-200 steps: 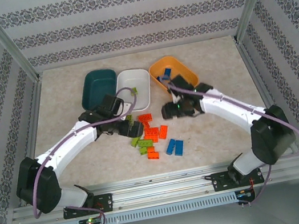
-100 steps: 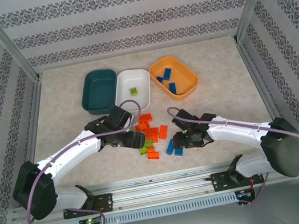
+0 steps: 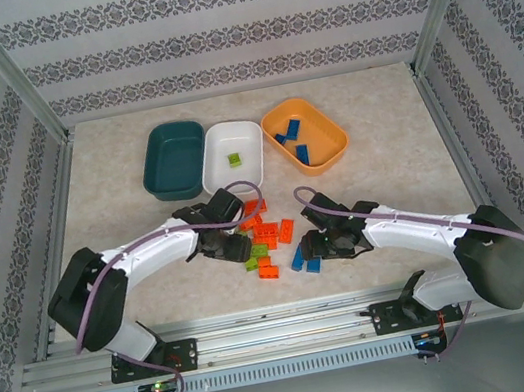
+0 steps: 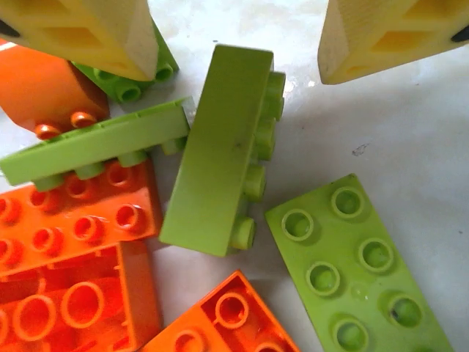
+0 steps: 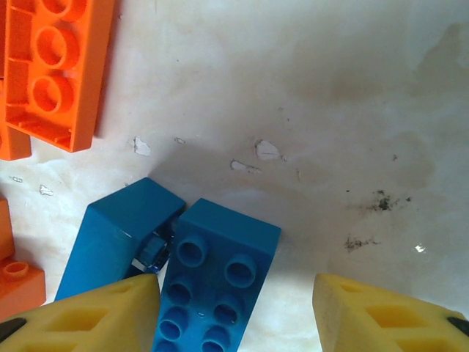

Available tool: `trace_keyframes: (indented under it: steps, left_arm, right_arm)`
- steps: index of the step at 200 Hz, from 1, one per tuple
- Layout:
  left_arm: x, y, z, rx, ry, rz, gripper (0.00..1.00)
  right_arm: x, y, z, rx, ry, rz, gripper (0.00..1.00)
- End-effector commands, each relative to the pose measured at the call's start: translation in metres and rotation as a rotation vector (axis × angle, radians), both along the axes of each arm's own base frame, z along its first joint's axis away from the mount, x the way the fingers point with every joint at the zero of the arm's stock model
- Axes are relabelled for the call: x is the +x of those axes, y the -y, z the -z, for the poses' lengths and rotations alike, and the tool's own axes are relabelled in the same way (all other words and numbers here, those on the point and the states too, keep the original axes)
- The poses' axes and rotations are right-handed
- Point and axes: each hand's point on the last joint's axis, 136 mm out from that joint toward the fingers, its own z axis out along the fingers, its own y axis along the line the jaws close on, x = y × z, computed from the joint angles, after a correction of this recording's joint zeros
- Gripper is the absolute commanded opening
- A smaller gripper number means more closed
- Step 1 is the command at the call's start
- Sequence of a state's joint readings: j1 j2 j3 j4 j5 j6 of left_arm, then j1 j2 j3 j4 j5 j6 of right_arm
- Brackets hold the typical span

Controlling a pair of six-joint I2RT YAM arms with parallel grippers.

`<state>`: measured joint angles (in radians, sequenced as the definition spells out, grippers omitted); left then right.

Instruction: Sort the legos into containers by color

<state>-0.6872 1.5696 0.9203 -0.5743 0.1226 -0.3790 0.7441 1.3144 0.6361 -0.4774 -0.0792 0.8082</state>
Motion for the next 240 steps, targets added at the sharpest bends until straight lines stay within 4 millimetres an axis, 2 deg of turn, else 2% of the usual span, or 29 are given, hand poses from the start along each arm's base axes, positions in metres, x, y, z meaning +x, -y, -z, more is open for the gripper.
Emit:
trace_keyframes:
  steps: [1, 72, 112, 143, 182, 210, 240]
  left_arm:
    - [0.013, 0.011, -0.002, -0.004, 0.045, 0.024, 0.53]
    - [0.015, 0.01, 0.009, 0.023, 0.029, 0.027, 0.31]
    - [0.013, 0.01, 0.0, 0.01, 0.031, 0.025, 0.23]
    - [0.008, 0.004, -0.025, -0.009, 0.063, 0.017, 0.22]
    - [0.013, -0.005, -0.079, -0.048, 0.166, -0.007, 0.23]
    - [0.034, -0.006, -0.109, -0.075, 0.229, -0.02, 0.23]
    - [0.066, -0.006, -0.116, -0.056, 0.228, -0.016, 0.22]
  right_arm:
    - [-0.003, 0.002, 0.005, -0.014, -0.005, 0.008, 0.58]
    - [-0.001, 0.0, 0.008, -0.015, -0.009, 0.006, 0.58]
    - [0.001, -0.003, 0.008, -0.012, -0.007, 0.003, 0.58]
    - [0.002, -0.003, 0.008, -0.013, -0.004, 0.002, 0.59]
    - [0.007, -0.005, 0.005, -0.012, 0.016, 0.007, 0.59]
    - [0.013, -0.01, 0.001, -0.006, 0.031, 0.001, 0.59]
    - [0.015, -0.012, -0.003, -0.002, 0.036, -0.008, 0.59]
